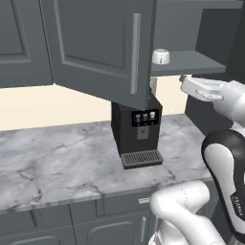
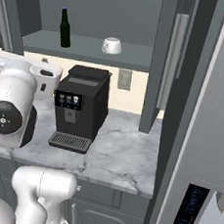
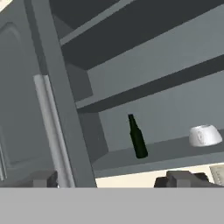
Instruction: Open the cabinet directly in front. Then move the beer and the mug to the dining counter with the candle on it.
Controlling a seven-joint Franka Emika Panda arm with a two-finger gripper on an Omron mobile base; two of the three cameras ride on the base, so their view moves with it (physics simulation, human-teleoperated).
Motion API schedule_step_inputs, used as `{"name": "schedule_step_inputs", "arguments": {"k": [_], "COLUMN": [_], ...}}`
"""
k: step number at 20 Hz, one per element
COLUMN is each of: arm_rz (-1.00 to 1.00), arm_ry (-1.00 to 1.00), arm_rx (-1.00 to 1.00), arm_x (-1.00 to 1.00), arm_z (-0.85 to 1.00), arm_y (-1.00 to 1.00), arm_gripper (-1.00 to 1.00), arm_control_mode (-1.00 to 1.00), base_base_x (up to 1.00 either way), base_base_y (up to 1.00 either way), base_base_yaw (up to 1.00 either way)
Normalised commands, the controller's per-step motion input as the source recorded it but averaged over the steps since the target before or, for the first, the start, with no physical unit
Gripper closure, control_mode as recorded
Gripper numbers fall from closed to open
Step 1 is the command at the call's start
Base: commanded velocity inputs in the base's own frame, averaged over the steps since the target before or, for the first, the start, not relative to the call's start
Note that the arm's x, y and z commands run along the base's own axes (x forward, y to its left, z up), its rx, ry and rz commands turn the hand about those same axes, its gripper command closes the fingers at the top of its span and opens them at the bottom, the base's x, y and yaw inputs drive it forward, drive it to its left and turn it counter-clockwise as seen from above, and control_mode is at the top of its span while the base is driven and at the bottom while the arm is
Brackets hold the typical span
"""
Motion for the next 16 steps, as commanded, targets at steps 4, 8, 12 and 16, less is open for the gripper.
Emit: {"name": "schedule_step_inputs", "arguments": {"k": [4, 8, 12, 16], "arm_rz": [0.18, 0.2, 0.23, 0.28], "arm_ry": [0.22, 0.37, 0.36, 0.18], "arm_rx": [0.1, 0.18, 0.23, 0.05], "arm_x": [0.89, 1.0, 0.83, 0.06], "arm_z": [0.0, -0.1, -0.05, -0.07], "arm_y": [0.0, 0.0, 0.05, 0.74], "arm_gripper": [-1.0, -1.0, -1.0, -1.0], "arm_control_mode": [-1.0, -1.0, -1.0, -1.0], "base_base_x": [0.0, 0.0, 0.0, 0.0], "base_base_y": [0.0, 0.0, 0.0, 0.0], "base_base_yaw": [0.0, 0.0, 0.0, 0.0]}}
